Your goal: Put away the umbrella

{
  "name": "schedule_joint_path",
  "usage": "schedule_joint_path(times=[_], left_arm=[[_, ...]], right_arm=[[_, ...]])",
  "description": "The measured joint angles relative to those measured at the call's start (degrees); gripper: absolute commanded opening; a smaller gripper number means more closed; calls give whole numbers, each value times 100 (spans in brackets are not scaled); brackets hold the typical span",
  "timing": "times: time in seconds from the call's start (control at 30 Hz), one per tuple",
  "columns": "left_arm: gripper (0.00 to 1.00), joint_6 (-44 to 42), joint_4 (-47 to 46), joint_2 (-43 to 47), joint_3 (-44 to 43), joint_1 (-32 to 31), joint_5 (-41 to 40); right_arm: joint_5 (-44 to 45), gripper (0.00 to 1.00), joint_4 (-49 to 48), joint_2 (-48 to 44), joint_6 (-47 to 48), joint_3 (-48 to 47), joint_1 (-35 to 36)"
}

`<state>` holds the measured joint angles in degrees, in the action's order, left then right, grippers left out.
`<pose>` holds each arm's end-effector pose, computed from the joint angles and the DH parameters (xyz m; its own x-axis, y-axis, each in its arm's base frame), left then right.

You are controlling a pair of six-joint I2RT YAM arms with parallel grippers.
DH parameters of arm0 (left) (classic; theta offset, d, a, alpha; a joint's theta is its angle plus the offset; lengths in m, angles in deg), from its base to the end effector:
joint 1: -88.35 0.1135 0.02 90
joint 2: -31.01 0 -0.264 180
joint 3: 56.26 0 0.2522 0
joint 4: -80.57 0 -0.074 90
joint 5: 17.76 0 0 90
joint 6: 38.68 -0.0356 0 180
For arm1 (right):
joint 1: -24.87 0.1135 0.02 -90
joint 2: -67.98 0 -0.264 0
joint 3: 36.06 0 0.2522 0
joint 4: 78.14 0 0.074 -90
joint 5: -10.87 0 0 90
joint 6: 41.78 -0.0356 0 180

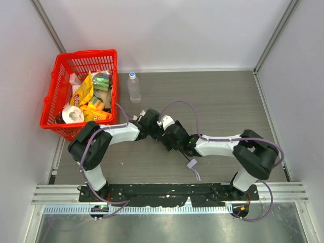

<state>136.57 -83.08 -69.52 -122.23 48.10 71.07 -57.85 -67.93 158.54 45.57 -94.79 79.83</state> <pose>0.2638 -0.2224 0.1449 -0.6830 -0.7272 -0.0680 -0.5377 0.5636 -0.6271 0.1923 0.2517 0.1727 -0.4122 -0.5128 -0.7531 -0.5897 0.7802 -0.2084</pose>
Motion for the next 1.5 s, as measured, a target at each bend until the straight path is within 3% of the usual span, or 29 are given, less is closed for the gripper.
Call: schedule_joint_path(times=[0.13, 0.23, 0.37, 0.5, 0.53, 0.6, 0.67, 0.73, 0.9, 1.1, 1.2, 1.3, 1.5], left_arm=[[0, 7, 186, -50, -127, 15, 50], [0, 13, 256, -63, -160, 94, 109], [0, -48, 243, -85, -190, 214, 118], [2, -79, 243, -85, -190, 214, 66], [12, -94, 238, -85, -188, 201, 28], [56, -155, 199, -83, -186, 173, -24], [77, -227, 146, -76, -168, 162, -44], [82, -319, -22, 9, -120, 160, -7], [84, -553, -66, 181, 0, 103, -70], [83, -675, -142, 181, 26, 76, -28], [75, -695, -157, 166, 22, 57, -28], [55, -719, -162, 136, 22, 46, -31], [6, -667, -337, 109, 175, 46, -26]], right_arm=[[337, 68, -264, 551, 46, -24, 39], [529, 35, -317, 739, -46, -146, 81], [415, 1, -409, 953, -160, -308, 83], [17, 1, -487, 901, -129, -249, -72], [-138, 1, -551, 861, -127, -195, -136], [-544, 1, -684, 772, -111, -74, -310], [-1010, 1, -774, 686, -105, 11, -509], [-1552, 1, -833, 599, -149, 79, -787], [-3169, 1, -1012, 457, -282, 282, -1526], [-4747, 1, -1250, 459, -708, 442, -2159], [-5324, 1, -1478, 542, -1043, 474, -2291], [-5740, 1, -1766, 745, -1386, 474, -2341], [-6039, 1, -2033, 1071, -1768, 474, -2358]])
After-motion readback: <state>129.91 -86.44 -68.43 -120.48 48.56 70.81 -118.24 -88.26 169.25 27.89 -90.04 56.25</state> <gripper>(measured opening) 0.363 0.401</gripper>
